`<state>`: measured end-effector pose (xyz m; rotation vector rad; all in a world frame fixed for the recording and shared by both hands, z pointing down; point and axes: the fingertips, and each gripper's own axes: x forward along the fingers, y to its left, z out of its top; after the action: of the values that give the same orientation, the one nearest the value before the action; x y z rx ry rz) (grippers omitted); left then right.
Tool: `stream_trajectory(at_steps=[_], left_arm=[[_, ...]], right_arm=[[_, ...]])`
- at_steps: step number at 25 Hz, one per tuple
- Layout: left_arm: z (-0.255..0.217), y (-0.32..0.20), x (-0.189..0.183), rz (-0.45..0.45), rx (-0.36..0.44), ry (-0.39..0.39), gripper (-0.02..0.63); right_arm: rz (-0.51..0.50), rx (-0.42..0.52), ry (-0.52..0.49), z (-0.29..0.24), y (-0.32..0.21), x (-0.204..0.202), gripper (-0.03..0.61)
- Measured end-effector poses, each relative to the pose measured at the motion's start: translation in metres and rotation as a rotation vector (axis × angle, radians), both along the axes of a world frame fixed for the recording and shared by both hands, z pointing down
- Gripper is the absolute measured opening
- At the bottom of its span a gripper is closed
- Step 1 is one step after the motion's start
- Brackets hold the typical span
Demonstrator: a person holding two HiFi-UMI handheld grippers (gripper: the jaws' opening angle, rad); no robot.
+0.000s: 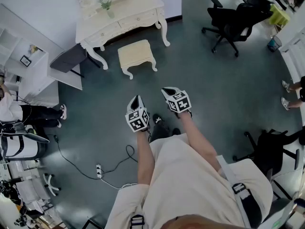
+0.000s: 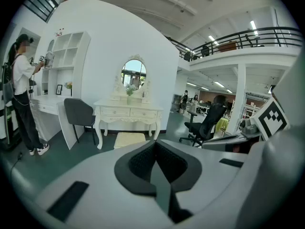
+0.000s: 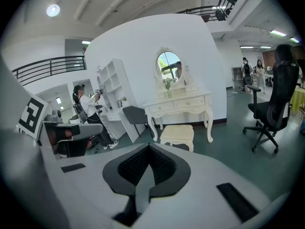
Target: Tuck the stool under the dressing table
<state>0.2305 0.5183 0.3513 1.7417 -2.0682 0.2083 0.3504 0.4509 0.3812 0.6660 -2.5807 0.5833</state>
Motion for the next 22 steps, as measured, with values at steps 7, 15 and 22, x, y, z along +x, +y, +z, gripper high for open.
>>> stream_trajectory(at_steps=[7, 15, 22], left_arm=[[-0.004, -0.007, 0.009, 0.019, 0.005, 0.0, 0.015], [0.001, -0.02, 0.0, 0.035, -0.008, -0.005, 0.015], [-0.001, -0.062, -0.024, 0.096, -0.023, -0.073, 0.015]], right_arm=[[0.012, -0.006, 0.0, -0.003, -0.004, 0.008, 0.043], [0.054, -0.037, -0.01, 0.007, -0.015, 0.006, 0.043], [0.081, -0.046, -0.027, 0.001, -0.053, -0.02, 0.043]])
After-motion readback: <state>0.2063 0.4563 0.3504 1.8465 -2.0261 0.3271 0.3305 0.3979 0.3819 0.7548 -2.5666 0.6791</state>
